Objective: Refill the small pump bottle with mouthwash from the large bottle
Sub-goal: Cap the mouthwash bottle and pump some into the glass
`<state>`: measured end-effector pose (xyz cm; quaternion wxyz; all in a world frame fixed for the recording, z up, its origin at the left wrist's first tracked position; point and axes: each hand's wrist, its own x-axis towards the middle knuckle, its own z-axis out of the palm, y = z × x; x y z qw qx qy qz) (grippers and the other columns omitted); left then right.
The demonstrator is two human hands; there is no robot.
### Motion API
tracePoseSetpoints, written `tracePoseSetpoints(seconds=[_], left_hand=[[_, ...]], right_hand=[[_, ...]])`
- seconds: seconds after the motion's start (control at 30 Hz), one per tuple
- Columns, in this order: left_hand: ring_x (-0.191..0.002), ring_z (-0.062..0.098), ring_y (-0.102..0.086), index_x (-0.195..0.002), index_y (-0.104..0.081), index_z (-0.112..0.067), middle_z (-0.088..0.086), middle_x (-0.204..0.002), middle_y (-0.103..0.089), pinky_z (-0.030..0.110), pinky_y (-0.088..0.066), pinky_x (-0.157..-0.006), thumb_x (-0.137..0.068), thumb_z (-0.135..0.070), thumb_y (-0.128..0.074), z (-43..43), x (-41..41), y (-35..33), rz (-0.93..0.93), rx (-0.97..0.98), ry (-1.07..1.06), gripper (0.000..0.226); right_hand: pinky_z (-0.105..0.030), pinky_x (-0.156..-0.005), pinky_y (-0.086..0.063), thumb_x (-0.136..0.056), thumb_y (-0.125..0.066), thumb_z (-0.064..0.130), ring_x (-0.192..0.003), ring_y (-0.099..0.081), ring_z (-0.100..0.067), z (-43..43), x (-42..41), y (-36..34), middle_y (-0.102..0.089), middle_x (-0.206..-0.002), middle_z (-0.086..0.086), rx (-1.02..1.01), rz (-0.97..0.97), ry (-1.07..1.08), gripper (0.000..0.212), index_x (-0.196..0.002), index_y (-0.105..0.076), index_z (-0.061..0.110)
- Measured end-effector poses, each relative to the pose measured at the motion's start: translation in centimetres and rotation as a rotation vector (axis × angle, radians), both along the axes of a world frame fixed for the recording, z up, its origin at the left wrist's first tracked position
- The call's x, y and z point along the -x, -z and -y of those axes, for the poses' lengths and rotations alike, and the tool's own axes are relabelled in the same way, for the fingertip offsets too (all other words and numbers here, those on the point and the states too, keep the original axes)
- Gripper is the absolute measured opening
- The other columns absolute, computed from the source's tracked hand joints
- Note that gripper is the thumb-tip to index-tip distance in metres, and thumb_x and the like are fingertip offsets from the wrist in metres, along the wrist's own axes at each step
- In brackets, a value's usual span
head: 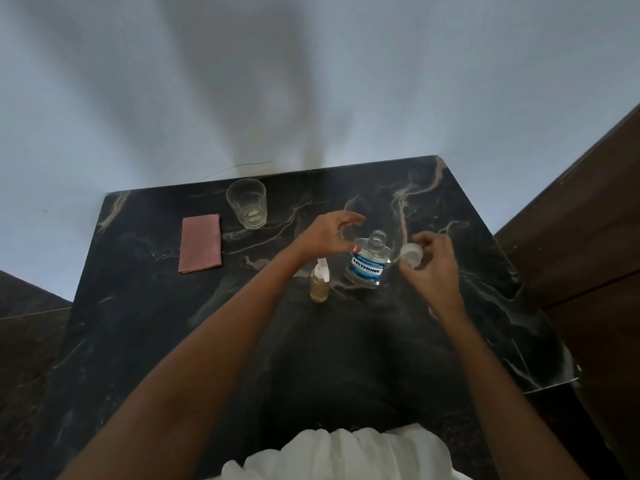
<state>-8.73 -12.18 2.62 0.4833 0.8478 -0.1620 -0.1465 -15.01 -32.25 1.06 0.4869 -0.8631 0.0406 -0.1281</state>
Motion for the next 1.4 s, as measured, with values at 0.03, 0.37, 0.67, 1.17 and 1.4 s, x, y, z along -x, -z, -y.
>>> tracePoseSetpoints(seconds=[0.03,0.37,0.67,1.17,1.4], left_hand=[[-0.124,0.022,-0.046,-0.128,-0.046,-0.007,0.012,-0.135,-0.049,0.026,-0.037,-0.099,-0.077,-0.011,-0.069,0.2,-0.3,0.1,0.003,-0.028,0.028,0.057],[-0.105,0.024,-0.059,-0.117,-0.056,-0.002,0.016,-0.119,-0.061,0.024,-0.044,-0.086,-0.078,-0.012,-0.068,0.8,-1.6,1.6,0.017,-0.198,0.141,0.042],[-0.087,0.02,-0.062,-0.103,-0.061,-0.001,0.016,-0.102,-0.066,0.016,-0.046,-0.073,-0.074,-0.008,-0.072,1.0,-1.5,1.3,0.01,-0.183,0.123,0.032],[-0.068,0.005,-0.055,-0.097,-0.058,-0.004,0.011,-0.095,-0.065,0.011,-0.042,-0.063,-0.069,-0.009,-0.076,1.2,-1.2,1.3,-0.038,-0.2,0.129,0.034],[-0.075,0.011,-0.057,-0.098,-0.059,-0.002,0.015,-0.098,-0.066,0.01,-0.043,-0.061,-0.069,-0.008,-0.076,1.2,-1.1,1.3,-0.045,-0.203,0.117,0.034]], right_hand=[[-0.024,-0.074,-0.049,-0.069,-0.073,0.007,-0.091,-0.055,-0.015,-0.2,-0.5,-0.8,-0.051,-0.105,-0.001,-0.002,-0.021,-0.044,0.047,-0.108,-0.048,0.017],[-0.024,-0.073,-0.041,-0.071,-0.074,0.009,-0.094,-0.052,-0.017,-1.6,-3.8,-3.0,-0.061,-0.108,-0.01,0.522,-0.108,-0.281,0.036,-0.102,-0.056,0.013],[-0.043,-0.089,-0.049,-0.075,-0.071,0.008,-0.1,-0.054,-0.024,-3.1,-5.3,-3.8,-0.059,-0.114,-0.005,0.752,-0.201,-0.49,0.039,-0.112,-0.061,0.014],[-0.04,-0.086,-0.048,-0.077,-0.063,0.051,-0.098,-0.062,-0.029,-3.7,-5.1,-4.4,-0.061,-0.12,-0.011,0.943,-0.355,-0.34,0.064,-0.125,-0.041,0.015],[-0.03,-0.095,-0.041,-0.076,-0.071,0.005,-0.105,-0.056,-0.026,-2.9,-5.0,-5.9,-0.057,-0.124,-0.008,0.736,-0.28,-0.519,0.041,-0.114,-0.06,0.014]])
